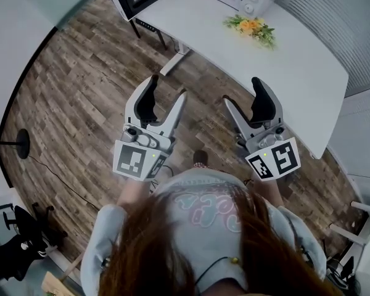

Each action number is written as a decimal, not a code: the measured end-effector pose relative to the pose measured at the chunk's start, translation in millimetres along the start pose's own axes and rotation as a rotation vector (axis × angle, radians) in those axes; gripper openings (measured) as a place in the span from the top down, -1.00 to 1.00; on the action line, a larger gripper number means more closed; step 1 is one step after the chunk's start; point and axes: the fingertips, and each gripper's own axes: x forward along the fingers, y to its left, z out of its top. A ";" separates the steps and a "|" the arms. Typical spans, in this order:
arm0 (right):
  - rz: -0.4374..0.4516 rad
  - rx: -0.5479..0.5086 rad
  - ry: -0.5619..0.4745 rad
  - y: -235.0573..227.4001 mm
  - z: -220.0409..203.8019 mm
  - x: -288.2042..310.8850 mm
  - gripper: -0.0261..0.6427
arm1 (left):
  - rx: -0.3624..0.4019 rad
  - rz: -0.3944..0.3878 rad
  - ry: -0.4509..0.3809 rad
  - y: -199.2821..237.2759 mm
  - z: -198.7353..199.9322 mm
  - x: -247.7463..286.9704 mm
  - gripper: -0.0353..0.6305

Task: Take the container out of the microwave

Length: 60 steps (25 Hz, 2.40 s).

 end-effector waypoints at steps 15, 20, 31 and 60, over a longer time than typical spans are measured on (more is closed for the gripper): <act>0.053 0.019 -0.005 -17.3 -5.2 17.1 -0.05 | 0.007 0.044 -0.002 4.2 -7.9 16.8 0.19; 0.070 0.013 -0.007 -13.6 -3.1 23.1 -0.05 | 0.006 0.047 -0.007 6.5 -5.6 16.2 0.19; 0.090 0.030 0.000 -10.8 -9.4 30.1 -0.05 | -0.001 0.053 0.014 11.4 -11.7 15.4 0.19; 0.093 0.004 -0.004 -30.1 -10.4 54.6 -0.05 | -0.006 0.077 0.004 30.3 -16.8 30.9 0.19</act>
